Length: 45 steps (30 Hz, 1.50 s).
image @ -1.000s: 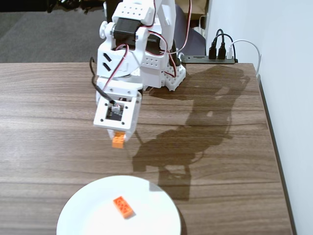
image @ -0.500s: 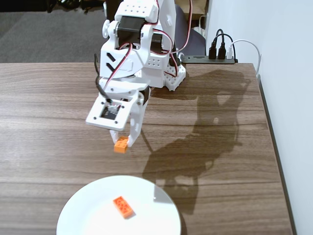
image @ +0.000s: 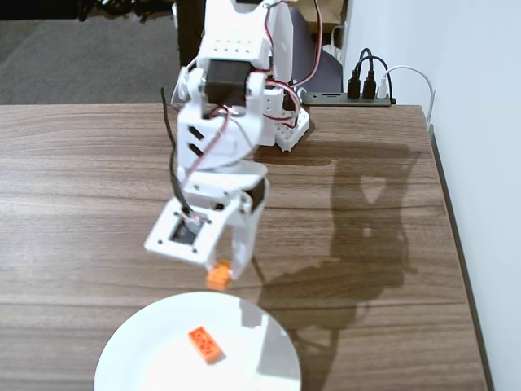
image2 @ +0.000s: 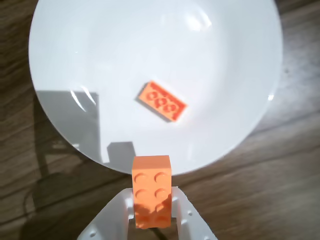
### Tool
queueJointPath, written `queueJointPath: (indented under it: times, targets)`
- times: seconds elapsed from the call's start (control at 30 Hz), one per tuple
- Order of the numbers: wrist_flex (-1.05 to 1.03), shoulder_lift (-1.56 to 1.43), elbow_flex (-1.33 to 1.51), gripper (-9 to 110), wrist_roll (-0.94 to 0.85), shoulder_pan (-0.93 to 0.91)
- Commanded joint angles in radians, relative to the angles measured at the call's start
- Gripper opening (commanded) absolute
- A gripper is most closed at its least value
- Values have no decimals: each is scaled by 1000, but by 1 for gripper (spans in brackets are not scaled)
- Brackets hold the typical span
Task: Grasp a lego block and put it on the plate.
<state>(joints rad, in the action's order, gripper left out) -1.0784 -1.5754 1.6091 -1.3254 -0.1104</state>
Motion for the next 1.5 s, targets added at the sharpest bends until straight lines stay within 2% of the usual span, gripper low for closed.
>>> queueJointPath:
  times: [0.0, 0.23, 0.87, 1.0, 1.13, 1.17, 1.47]
  targets:
    - [-21, 32, -118, 5, 31, 35]
    - [-26, 143, -199, 5, 63, 61]
    - [2, 221, -201, 6, -44, 0]
    - [2, 221, -201, 16, -44, -6]
    - [-2, 219, -201, 18, -44, -17]
    - [-6, 219, -201, 22, -46, -21]
    - [-11, 212, -201, 22, -48, -28]
